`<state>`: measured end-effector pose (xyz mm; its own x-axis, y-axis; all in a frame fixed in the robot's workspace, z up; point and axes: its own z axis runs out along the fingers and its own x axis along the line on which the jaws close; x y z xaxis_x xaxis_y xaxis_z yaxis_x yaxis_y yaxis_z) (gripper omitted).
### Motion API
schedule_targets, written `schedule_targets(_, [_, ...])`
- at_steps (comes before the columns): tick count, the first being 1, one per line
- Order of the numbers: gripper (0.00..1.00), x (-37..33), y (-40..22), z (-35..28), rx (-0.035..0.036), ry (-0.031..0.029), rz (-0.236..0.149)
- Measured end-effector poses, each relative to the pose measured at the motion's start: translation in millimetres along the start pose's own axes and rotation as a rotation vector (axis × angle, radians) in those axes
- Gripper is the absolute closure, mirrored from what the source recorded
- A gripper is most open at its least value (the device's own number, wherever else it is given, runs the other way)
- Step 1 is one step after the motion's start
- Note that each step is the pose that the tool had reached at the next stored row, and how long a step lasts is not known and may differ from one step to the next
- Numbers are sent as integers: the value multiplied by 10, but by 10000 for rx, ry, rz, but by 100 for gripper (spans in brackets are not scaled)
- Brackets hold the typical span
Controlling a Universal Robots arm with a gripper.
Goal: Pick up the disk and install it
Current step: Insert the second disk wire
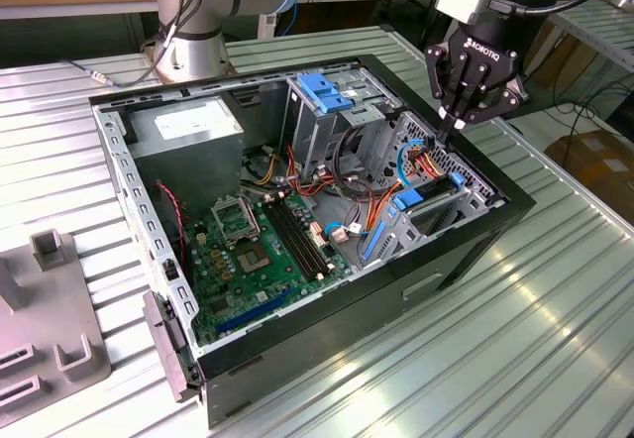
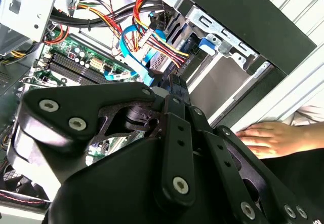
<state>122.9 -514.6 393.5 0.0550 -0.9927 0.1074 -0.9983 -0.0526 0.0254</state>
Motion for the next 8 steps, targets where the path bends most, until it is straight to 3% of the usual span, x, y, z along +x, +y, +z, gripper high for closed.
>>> schedule_targets(4, [90, -125, -4, -12, -4, 79, 2])
schedule_targets(7, [90, -145, 9, -6, -15, 282, 3])
schedule_targets(8, [90, -163, 9, 5, -16, 306, 4])
